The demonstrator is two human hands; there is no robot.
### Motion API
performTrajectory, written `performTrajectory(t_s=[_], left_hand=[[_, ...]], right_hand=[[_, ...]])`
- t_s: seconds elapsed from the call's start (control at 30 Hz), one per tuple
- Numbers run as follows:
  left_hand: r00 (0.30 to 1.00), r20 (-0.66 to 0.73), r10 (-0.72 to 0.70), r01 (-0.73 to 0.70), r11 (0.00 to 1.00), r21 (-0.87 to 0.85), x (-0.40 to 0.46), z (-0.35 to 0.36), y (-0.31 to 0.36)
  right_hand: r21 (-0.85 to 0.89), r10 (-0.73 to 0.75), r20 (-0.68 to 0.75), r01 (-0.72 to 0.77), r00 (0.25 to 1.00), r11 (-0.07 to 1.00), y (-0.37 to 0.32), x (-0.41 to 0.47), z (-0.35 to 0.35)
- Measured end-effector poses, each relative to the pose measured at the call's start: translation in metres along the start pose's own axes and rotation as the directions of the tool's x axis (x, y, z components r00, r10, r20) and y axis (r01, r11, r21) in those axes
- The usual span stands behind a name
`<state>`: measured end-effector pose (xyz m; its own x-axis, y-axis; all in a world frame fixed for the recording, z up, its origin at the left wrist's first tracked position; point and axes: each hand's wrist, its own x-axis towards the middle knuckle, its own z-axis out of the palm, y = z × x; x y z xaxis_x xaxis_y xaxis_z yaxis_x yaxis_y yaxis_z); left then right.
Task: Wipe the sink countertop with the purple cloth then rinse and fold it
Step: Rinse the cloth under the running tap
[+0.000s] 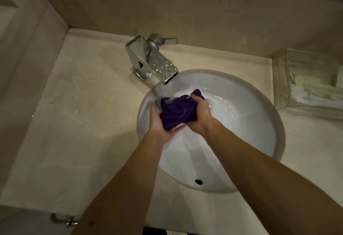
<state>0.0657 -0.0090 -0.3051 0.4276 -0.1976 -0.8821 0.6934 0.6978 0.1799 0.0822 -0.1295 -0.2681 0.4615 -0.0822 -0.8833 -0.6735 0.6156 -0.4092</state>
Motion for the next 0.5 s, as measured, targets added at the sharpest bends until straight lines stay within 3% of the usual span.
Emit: performTrajectory(t_s=[0.07, 0.13, 0.23, 0.3, 0.43, 0.5], left_hand=[[0.998, 0.005, 0.069, -0.069, 0.998, 0.006, 0.003, 0.001, 0.01], [0.989, -0.014, 0.145, -0.144, 0.989, 0.04, 0.002, 0.008, 0.02], [0.982, -0.013, 0.187, -0.184, 0.978, 0.097, -0.002, 0.02, 0.024], [0.987, -0.025, 0.161, -0.158, 0.981, 0.11, 0.001, 0.019, 0.024], [0.992, -0.001, 0.123, -0.122, 0.985, 0.125, -0.001, 0.023, 0.017], [0.991, 0.003, 0.131, -0.13, 0.975, 0.178, -0.001, 0.029, 0.015]], right_hand=[[-0.246, 0.006, -0.001, -0.006, 1.0, 0.969, -0.003, 0.001, -0.007], [-0.504, -0.008, -0.006, 0.004, 1.0, 0.864, -0.002, 0.001, -0.014], [-0.698, -0.076, 0.043, 0.085, 0.996, 0.711, 0.002, -0.002, -0.016], [-0.685, -0.132, 0.058, 0.136, 0.99, 0.716, 0.003, -0.006, -0.009], [-0.404, -0.127, 0.091, 0.153, 0.988, 0.902, 0.011, -0.006, 0.004], [-0.401, -0.159, 0.086, 0.181, 0.983, 0.898, 0.021, -0.003, 0.006]])
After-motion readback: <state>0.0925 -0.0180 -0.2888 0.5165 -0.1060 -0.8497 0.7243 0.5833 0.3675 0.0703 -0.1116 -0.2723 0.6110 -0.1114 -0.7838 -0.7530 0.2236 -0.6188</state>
